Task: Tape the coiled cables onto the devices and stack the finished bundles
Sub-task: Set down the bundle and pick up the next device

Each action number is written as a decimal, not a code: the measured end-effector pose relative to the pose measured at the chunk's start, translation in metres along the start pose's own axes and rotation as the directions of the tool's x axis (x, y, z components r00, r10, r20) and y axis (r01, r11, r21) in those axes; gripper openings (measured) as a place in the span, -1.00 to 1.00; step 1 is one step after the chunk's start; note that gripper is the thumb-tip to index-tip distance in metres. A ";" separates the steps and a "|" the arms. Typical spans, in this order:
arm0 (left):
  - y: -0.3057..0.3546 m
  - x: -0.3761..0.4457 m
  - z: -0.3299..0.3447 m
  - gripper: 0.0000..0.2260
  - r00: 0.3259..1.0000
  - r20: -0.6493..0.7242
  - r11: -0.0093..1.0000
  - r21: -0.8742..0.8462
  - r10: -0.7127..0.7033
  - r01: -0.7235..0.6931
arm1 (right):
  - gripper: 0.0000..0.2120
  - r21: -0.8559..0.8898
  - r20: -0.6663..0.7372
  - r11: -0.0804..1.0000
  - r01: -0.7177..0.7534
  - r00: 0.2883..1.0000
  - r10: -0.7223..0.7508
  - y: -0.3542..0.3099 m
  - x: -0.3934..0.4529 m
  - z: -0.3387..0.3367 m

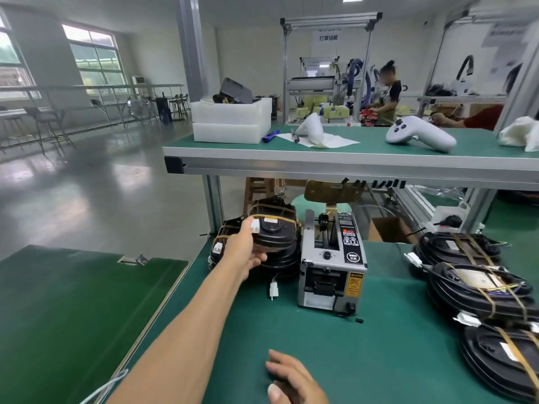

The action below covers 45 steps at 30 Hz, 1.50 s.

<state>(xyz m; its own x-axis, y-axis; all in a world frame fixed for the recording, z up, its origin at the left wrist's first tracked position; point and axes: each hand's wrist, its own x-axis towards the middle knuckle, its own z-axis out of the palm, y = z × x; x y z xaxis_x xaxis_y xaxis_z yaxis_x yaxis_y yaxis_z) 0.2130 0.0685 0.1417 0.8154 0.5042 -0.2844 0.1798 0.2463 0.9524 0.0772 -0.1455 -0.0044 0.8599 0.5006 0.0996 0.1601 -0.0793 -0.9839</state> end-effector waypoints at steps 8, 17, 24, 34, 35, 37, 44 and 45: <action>0.013 0.030 0.010 -0.52 0.994 0.089 0.945 0.327 -0.068 0.036 | -0.73 -0.032 0.108 0.999 -0.005 0.994 0.009 0.005 0.003 -0.002; 0.007 0.032 0.002 -0.31 0.979 0.118 0.866 0.491 -0.169 0.090 | -0.74 0.008 0.104 0.998 -0.057 0.993 0.056 0.001 0.006 -0.001; 0.000 0.020 -0.006 -0.12 0.984 0.118 0.938 0.334 -0.136 0.090 | -0.55 0.057 -0.027 0.998 0.021 0.999 -0.020 0.007 0.005 0.006; -0.077 -0.074 -0.056 -0.52 0.815 0.002 0.730 0.443 0.580 -0.521 | -0.73 0.106 -0.114 0.994 -0.038 0.992 0.050 -0.021 -0.004 0.001; -0.090 -0.085 -0.066 -0.52 0.836 0.038 0.733 0.460 0.547 -0.501 | -0.70 0.107 -0.129 0.993 -0.044 0.990 0.058 -0.023 -0.005 0.000; -0.114 -0.100 -0.084 -0.57 0.884 0.064 0.752 0.498 0.464 -0.431 | -0.67 0.118 -0.143 0.991 -0.058 0.987 0.075 -0.026 -0.007 -0.003; -0.156 -0.114 -0.107 -0.61 0.914 -0.040 0.782 0.534 0.404 -0.322 | -0.65 0.577 -0.241 0.794 -0.192 0.889 0.390 -0.032 0.002 -0.031; -0.156 -0.112 -0.107 -0.61 0.912 -0.033 0.783 0.526 0.409 -0.332 | -0.69 0.645 -0.318 0.749 -0.153 0.838 0.444 -0.035 0.007 -0.047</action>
<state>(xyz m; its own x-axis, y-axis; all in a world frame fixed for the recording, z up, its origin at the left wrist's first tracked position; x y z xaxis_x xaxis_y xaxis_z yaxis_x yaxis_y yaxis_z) 0.0347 0.0625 0.0126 0.7986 0.5883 0.1269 0.1597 -0.4105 0.8978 0.1003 -0.1796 0.0378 0.9455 0.1102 -0.3063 -0.3236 0.4198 -0.8480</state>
